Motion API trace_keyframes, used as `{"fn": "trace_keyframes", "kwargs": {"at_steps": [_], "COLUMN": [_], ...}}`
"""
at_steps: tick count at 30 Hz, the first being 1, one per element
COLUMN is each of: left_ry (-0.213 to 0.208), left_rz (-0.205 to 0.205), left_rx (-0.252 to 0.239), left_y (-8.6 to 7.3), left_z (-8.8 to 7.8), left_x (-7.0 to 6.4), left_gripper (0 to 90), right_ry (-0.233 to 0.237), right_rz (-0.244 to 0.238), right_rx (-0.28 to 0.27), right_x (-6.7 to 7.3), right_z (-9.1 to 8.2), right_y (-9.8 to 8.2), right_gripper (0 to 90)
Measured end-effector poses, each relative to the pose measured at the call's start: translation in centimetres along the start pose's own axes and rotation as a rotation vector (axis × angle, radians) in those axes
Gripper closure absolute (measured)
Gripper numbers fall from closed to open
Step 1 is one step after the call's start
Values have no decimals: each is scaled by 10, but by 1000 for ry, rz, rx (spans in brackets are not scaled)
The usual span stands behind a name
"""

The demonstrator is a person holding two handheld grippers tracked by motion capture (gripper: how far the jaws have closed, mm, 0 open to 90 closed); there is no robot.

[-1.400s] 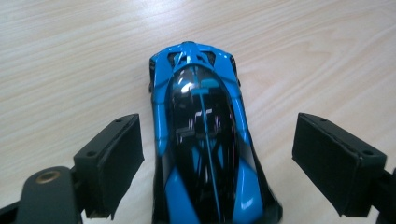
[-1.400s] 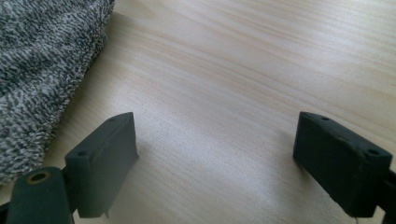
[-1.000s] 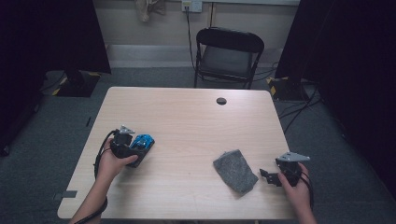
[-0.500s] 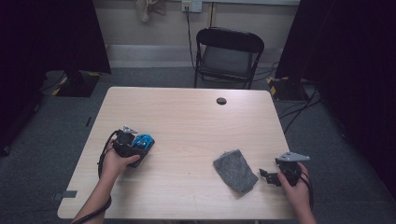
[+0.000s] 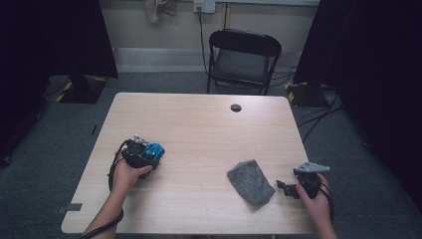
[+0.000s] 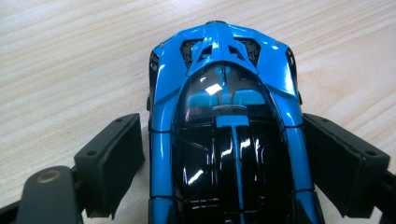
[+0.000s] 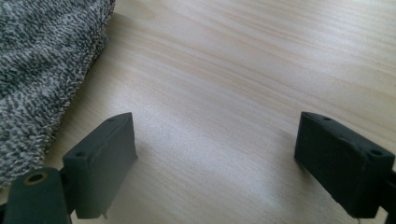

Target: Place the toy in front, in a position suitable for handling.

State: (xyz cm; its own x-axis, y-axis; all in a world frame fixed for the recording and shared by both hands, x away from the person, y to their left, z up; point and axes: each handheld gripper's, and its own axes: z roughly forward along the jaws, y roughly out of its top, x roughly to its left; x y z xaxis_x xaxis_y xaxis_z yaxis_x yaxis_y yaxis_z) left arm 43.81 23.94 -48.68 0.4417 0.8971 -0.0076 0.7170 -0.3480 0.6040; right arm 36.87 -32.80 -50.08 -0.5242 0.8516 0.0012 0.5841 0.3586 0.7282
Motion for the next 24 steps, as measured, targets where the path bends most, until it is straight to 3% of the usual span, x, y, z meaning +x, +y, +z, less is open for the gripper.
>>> {"fn": "trace_keyframes", "kwargs": {"at_steps": [2, 6, 14, 24], "left_ry": [1, -18, 3, 12], "left_rz": [-12, 15, -12, -16], "left_rx": [-17, -35, -45, -35], "left_y": [-1, -2, -2, -1], "left_z": [0, -1, 0, -3], "left_x": [0, 0, -3, -5], "left_gripper": [165, 247, 255, 260], "right_ry": [0, 0, 0, 0], "right_rz": [0, 0, 0, 0], "right_rx": [0, 0, 0, 0], "right_x": [0, 0, 0, 0], "right_z": [0, 0, 0, 0], "right_y": [0, 0, 0, 0], "right_gripper": [120, 120, 120, 120]}}
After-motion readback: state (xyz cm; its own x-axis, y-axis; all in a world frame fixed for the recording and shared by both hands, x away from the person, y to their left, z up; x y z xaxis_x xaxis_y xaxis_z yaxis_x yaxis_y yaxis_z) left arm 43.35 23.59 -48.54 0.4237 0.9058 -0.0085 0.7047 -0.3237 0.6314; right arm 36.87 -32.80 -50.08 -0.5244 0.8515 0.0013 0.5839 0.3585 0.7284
